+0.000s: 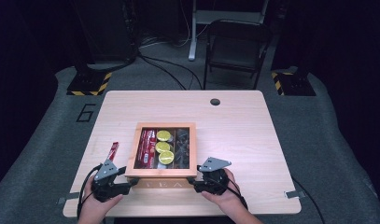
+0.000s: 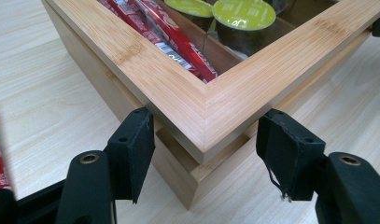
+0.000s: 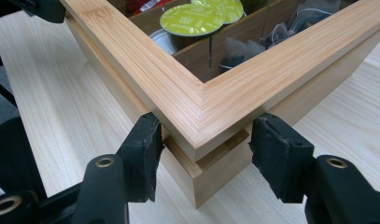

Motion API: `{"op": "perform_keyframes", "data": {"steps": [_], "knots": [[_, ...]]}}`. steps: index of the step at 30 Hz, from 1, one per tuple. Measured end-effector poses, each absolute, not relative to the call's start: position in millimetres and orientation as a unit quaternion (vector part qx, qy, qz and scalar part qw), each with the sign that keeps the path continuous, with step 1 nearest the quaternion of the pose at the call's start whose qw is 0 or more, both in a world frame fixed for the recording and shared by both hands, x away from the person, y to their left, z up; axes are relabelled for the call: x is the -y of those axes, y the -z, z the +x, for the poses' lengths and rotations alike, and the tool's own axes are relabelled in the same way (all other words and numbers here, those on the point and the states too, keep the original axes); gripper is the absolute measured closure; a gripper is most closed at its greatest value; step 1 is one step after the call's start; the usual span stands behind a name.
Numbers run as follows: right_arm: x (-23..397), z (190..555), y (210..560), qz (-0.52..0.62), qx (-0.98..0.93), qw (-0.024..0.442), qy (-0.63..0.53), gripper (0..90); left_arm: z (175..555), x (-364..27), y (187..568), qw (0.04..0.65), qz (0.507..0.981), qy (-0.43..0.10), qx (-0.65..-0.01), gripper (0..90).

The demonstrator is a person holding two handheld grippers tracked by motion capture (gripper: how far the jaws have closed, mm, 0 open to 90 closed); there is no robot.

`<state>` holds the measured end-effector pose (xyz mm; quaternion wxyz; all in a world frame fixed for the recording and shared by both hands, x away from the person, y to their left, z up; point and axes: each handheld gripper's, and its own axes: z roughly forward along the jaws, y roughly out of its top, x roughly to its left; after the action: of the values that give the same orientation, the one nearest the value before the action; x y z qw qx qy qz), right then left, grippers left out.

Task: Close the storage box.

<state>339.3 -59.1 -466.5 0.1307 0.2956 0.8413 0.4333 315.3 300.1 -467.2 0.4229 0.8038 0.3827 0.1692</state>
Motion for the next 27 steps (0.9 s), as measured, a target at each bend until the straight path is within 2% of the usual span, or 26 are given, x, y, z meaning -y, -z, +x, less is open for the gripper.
{"op": "perform_keyframes", "data": {"steps": [13, 17, 18, 27], "knots": [[58.2, 339.4, 468.5, 0.295, -0.848, 0.124, -0.423, 41.3, 317.2, -298.0, 470.5, 0.409, 0.812, -0.169, -0.379, 31.8], [57.0, 340.0, 469.5, 0.294, -0.855, 0.126, -0.409, 37.6, 318.5, -296.3, 472.1, 0.399, 0.819, -0.158, -0.381, 24.6], [56.0, 340.5, 470.4, 0.29, -0.859, 0.127, -0.402, 33.7, 318.8, -296.7, 472.1, 0.4, 0.818, -0.159, -0.382, 24.5], [66.6, 339.1, 453.3, 0.299, -0.834, 0.138, -0.443, 32.6, 315.3, -301.2, 460.9, 0.421, 0.81, -0.175, -0.368, 24.5]]}}
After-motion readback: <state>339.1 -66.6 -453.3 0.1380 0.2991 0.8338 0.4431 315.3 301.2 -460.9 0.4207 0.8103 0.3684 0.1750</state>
